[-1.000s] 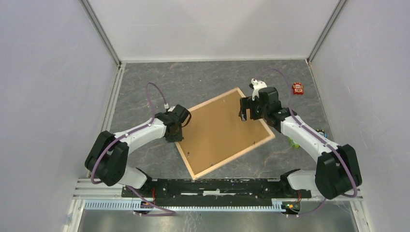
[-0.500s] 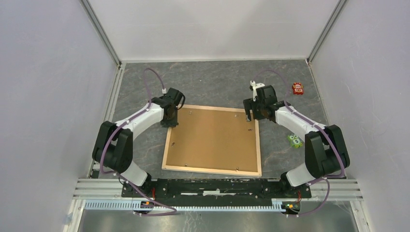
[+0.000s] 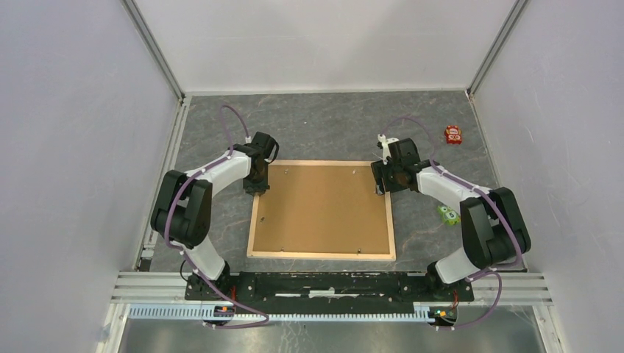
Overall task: Put the photo into the frame
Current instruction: Install the photo frame at the center of the board.
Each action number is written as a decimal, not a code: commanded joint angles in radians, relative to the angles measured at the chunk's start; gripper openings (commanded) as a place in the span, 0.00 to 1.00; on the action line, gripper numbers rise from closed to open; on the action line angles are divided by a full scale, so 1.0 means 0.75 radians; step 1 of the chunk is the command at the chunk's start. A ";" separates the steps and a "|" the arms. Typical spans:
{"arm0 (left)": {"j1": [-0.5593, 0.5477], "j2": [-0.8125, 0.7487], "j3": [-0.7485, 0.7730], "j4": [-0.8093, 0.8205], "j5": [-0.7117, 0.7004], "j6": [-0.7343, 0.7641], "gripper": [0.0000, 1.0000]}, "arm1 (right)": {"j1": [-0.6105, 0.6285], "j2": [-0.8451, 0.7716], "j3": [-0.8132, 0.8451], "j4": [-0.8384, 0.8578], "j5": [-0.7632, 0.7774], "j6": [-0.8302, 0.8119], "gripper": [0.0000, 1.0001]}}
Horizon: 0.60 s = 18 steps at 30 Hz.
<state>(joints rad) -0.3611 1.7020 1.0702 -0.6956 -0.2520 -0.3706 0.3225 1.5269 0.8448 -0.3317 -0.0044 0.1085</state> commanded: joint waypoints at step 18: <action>0.011 0.007 0.036 0.065 0.057 0.028 0.02 | 0.020 0.030 -0.036 0.120 -0.028 -0.010 0.67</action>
<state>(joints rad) -0.3546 1.7023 1.0706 -0.6952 -0.2333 -0.3679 0.3305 1.5536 0.8280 -0.2752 -0.0265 0.1070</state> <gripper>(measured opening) 0.249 0.676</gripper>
